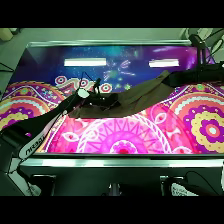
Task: Fold the shirts.
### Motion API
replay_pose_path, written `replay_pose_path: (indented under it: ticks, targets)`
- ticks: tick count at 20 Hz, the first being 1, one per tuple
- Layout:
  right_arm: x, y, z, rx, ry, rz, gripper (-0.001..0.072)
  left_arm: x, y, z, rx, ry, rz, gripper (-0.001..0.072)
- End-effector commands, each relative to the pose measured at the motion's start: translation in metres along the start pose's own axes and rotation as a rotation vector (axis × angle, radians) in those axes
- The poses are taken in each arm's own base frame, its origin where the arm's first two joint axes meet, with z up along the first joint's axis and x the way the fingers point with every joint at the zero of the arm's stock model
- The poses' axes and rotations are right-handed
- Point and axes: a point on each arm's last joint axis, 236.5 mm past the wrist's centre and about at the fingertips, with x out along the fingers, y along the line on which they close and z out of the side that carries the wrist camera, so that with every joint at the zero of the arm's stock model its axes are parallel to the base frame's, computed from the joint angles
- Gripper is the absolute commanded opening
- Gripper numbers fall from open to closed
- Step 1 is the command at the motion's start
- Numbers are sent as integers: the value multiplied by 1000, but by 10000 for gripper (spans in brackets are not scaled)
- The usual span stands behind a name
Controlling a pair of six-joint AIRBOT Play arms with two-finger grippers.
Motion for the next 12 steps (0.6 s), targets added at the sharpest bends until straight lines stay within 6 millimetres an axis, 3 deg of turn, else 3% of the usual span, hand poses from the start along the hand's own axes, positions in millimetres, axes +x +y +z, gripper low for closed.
replay_pose_path:
  ticks: [1, 6, 8, 11, 12]
  targets:
    - [-25, 31, -10, -44, 34, 41, 18, 28, -23, -11, -88, -4, -117, 30]
    - [-32, 41, -6, -57, 12, 56, 18, 46, -32, -15, -106, 57, -166, 27]
    - [-35, 52, 2, -92, -28, 94, 18, 58, -32, -32, -99, 116, -169, 27]
    - [-37, 61, 17, -105, -93, 124, 18, 79, -34, -73, -81, 231, -170, 26]
    - [-36, 62, 21, -118, -110, 121, 18, 84, -33, -76, -78, 230, -164, 27]
